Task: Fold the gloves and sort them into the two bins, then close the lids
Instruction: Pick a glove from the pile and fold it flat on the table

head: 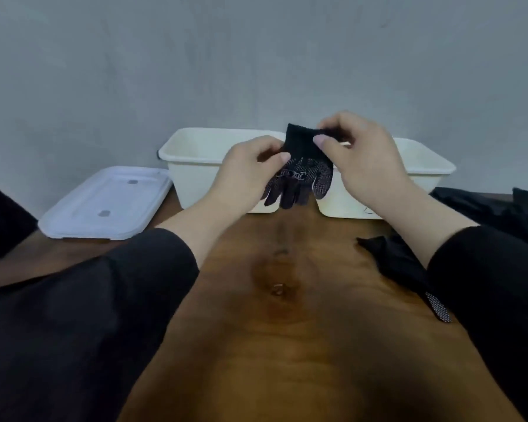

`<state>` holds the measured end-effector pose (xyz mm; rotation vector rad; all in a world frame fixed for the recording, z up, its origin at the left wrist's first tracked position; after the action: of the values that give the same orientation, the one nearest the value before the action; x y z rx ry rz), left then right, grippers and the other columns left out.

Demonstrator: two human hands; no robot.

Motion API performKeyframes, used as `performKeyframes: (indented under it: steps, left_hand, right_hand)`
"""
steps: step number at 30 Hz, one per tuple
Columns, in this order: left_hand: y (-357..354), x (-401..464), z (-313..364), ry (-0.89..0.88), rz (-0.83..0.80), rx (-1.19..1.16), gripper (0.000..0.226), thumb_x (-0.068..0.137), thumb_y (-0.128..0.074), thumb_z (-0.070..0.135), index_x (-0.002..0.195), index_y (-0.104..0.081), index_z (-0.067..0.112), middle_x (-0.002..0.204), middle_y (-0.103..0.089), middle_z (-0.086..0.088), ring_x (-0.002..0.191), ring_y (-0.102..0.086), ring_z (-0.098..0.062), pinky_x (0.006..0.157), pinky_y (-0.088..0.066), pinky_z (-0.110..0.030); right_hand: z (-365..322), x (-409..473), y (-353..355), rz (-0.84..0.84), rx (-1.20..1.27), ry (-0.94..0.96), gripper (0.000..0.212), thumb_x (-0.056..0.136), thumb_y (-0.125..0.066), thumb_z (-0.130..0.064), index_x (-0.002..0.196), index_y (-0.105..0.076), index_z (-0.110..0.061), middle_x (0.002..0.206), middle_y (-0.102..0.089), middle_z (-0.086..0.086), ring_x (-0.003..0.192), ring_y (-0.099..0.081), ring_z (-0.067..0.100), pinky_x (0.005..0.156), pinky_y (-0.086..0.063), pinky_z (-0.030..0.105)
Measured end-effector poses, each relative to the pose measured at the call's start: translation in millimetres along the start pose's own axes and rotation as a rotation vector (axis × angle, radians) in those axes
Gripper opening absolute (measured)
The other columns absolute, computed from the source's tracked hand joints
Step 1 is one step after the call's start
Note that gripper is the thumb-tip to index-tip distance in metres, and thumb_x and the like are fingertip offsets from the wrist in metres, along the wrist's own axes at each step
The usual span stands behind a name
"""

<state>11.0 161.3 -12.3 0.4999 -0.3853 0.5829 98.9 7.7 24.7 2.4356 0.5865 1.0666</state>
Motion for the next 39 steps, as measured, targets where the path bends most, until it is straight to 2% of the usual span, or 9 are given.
performKeyframes:
  steps: [3,6,9,12,16,20,27,32,39]
  left_hand:
    - [19.3,-14.4,-11.3,-0.124,-0.095,0.208,0.015,0.097,-0.062,0.013,0.095,-0.073,0.023,0.095,-0.07,0.009,0.089,-0.064,-0.014,0.085,-0.048,-0.023]
    - [28.3,-63.3,-56.6,-0.167,-0.24,0.438,0.032,0.094,-0.049,0.006,0.11,-0.074,0.018,0.12,-0.067,0.007,0.116,-0.057,-0.007,0.106,-0.037,-0.017]
    - [37.1,-105.9,-95.8,-0.012,-0.182,0.408,0.037,0.096,-0.043,0.004,0.115,-0.069,0.023,0.115,-0.066,0.013,0.109,-0.057,-0.002,0.095,-0.041,-0.014]
    - [34.4,-115.0,-111.0,0.053,-0.165,0.436,0.028,0.101,-0.051,0.015,0.121,-0.066,0.028,0.115,-0.061,0.023,0.106,-0.055,0.005,0.089,-0.037,-0.007]
    - [13.3,-116.1,-111.6,0.019,-0.317,0.598,0.032,0.101,-0.051,0.037,0.129,-0.064,0.028,0.13,-0.058,0.015,0.122,-0.05,-0.003,0.108,-0.039,-0.032]
    - [2.6,-119.8,-118.0,0.05,-0.436,0.736,0.043,0.099,-0.048,0.051,0.136,-0.06,0.034,0.15,-0.044,0.013,0.138,-0.037,-0.007,0.114,-0.023,-0.029]
    - [2.5,-119.5,-121.1,-0.011,-0.429,0.723,0.033,0.1,-0.051,0.044,0.13,-0.063,0.038,0.149,-0.048,0.018,0.14,-0.037,0.0,0.12,-0.021,-0.034]
    - [-20.0,-117.9,-87.8,-0.135,-0.249,0.676,0.042,0.096,-0.038,0.049,0.11,-0.072,0.028,0.113,-0.069,0.015,0.109,-0.059,-0.004,0.101,-0.041,-0.03]
    - [-108.7,-127.0,-41.7,-0.226,-0.322,0.573,0.03,0.1,-0.046,0.043,0.117,-0.068,0.032,0.112,-0.067,0.018,0.102,-0.061,-0.002,0.09,-0.043,-0.022]
  right_hand:
    - [-6.9,-32.6,-15.9,-0.045,-0.066,0.148,0.01,0.099,-0.061,-0.015,0.102,-0.069,-0.021,0.098,-0.066,-0.012,0.099,-0.059,0.004,0.091,-0.042,0.014]
    - [25.9,-96.8,-56.6,-0.34,-0.171,0.102,0.022,0.099,-0.062,-0.029,0.121,-0.069,-0.027,0.131,-0.061,-0.015,0.122,-0.048,-0.01,0.108,-0.033,0.011]
    - [55.5,-153.9,-84.5,-0.544,-0.246,-0.01,0.045,0.097,-0.053,-0.052,0.14,-0.054,-0.04,0.152,-0.036,-0.03,0.141,-0.025,-0.012,0.123,-0.021,0.025]
    - [63.4,-162.3,-87.0,-0.516,-0.238,-0.086,0.054,0.096,-0.045,-0.059,0.148,-0.043,-0.044,0.155,-0.025,-0.035,0.144,-0.02,-0.01,0.12,-0.022,0.022]
    - [63.5,-152.4,-101.2,-0.492,-0.308,-0.023,0.041,0.103,-0.045,-0.043,0.141,-0.056,-0.033,0.145,-0.044,-0.023,0.133,-0.037,-0.004,0.116,-0.029,0.021]
    - [64.5,-154.9,-107.4,-0.513,-0.321,0.024,0.033,0.104,-0.048,-0.036,0.129,-0.069,-0.027,0.128,-0.055,-0.018,0.117,-0.049,0.003,0.107,-0.04,0.028]
    - [63.1,-154.9,-96.2,-0.47,-0.229,-0.059,0.032,0.105,-0.049,-0.037,0.131,-0.065,-0.028,0.127,-0.056,-0.021,0.119,-0.05,-0.001,0.107,-0.036,0.019]
    - [76.3,-153.4,-68.9,-0.343,-0.231,-0.088,0.026,0.105,-0.051,-0.035,0.121,-0.069,-0.025,0.118,-0.061,-0.019,0.112,-0.054,0.0,0.099,-0.045,0.023]
    - [95.2,-154.2,-2.1,-0.186,-0.407,-0.032,0.025,0.101,-0.05,-0.038,0.095,-0.067,-0.021,0.093,-0.062,-0.013,0.087,-0.058,0.01,0.079,-0.052,0.04]
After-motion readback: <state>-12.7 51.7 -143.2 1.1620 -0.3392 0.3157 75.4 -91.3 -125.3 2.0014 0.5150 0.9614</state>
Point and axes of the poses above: each hand's wrist, its own x-axis towards the middle knuckle, its own y-axis out of the back of the hand, z = x × y, the point moved 5 cm from there along x, towards the middle knuckle
